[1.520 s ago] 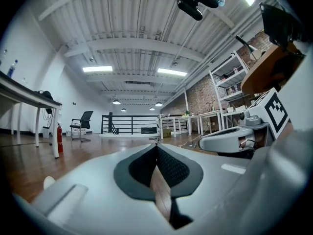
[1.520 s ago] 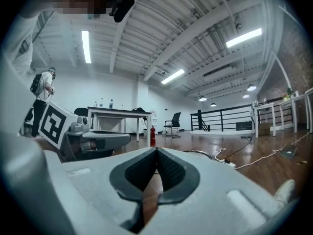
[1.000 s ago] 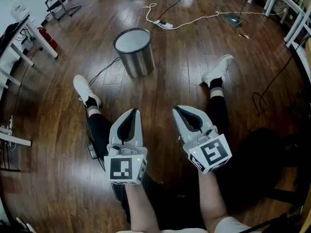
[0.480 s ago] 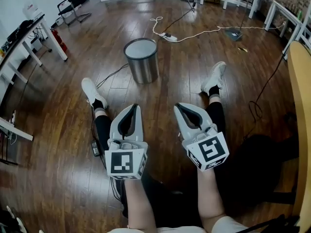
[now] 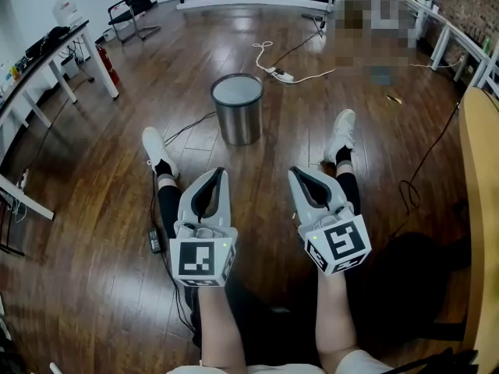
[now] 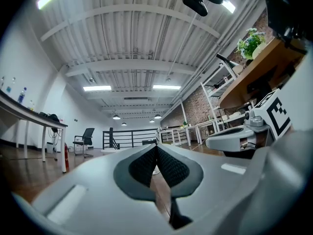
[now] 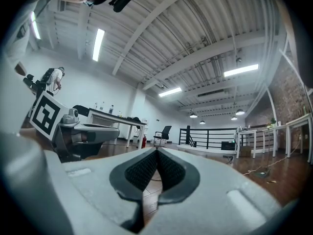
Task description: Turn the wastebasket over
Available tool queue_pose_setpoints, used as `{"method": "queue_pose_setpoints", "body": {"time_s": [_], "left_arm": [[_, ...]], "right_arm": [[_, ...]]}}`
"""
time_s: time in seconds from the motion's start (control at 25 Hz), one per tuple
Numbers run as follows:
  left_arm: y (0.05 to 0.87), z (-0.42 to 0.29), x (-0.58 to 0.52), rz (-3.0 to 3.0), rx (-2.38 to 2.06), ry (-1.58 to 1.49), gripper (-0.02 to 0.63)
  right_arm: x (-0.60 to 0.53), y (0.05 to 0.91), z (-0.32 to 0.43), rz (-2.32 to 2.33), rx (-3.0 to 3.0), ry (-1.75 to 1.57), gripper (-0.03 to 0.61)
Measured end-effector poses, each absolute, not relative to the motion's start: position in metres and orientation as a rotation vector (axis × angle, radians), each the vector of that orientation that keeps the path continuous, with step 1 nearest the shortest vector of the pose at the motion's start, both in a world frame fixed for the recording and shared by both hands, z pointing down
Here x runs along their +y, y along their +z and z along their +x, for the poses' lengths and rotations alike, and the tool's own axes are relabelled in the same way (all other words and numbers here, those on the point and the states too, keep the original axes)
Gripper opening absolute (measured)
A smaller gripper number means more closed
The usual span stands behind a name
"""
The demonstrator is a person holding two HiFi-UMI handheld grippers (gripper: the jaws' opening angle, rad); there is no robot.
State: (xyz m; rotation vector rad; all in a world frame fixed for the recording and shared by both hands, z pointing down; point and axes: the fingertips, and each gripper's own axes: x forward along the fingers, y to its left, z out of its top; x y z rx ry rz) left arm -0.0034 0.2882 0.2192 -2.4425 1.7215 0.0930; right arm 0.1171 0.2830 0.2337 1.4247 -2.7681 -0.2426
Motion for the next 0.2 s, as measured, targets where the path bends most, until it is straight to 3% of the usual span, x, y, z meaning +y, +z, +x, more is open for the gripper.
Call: {"method": "queue_pose_setpoints", "body": {"time_s": [0.2], "left_arm": [[0.2222, 0.0072, 0.2818, -2.450, 1.701, 0.086, 0.017]], "right_arm": [[0.2752, 0.2369, 0.1246, 1.433, -2.768, -0.224, -0.008]]}}
